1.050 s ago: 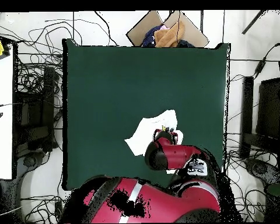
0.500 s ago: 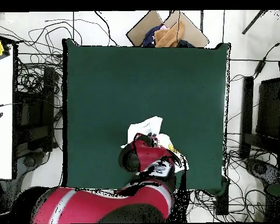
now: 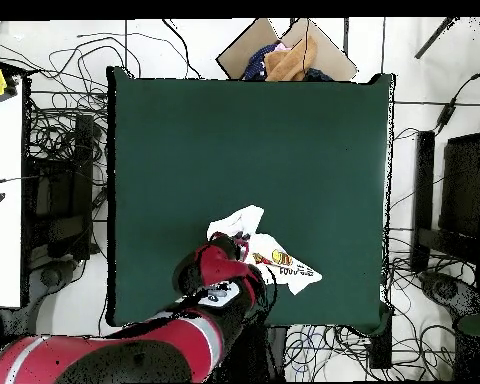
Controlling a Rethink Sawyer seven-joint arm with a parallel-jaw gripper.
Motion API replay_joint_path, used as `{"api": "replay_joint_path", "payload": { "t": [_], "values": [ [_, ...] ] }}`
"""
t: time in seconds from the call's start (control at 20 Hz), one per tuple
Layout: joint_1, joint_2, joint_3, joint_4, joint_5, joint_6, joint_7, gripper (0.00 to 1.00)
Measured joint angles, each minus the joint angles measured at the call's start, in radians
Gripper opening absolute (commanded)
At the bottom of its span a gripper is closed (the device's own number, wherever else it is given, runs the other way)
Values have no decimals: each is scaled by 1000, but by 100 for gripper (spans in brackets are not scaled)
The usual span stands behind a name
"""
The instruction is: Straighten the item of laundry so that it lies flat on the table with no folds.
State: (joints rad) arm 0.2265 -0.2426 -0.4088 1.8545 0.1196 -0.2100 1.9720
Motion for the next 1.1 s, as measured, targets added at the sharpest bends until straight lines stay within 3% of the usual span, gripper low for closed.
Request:
{"api": "replay_joint_path", "payload": {
  "t": [0.25, 0.3, 0.45, 0.65, 0.8, 1.0, 1.1],
  "values": [
    [6, 17, -9, 22, 37, -77, 0, 0],
    [4, 18, -9, 25, 37, -88, 0, 100],
    [-24, 7, -9, 44, 37, -97, 0, 100],
    [-154, -67, 52, 84, -2, -53, 0, 100],
    [-251, -141, 100, 112, -48, 36, 0, 100],
    [-405, -273, 171, 145, -118, 243, 0, 100],
    [-443, -305, 192, 149, -135, 296, 0, 100]
  ]
}}
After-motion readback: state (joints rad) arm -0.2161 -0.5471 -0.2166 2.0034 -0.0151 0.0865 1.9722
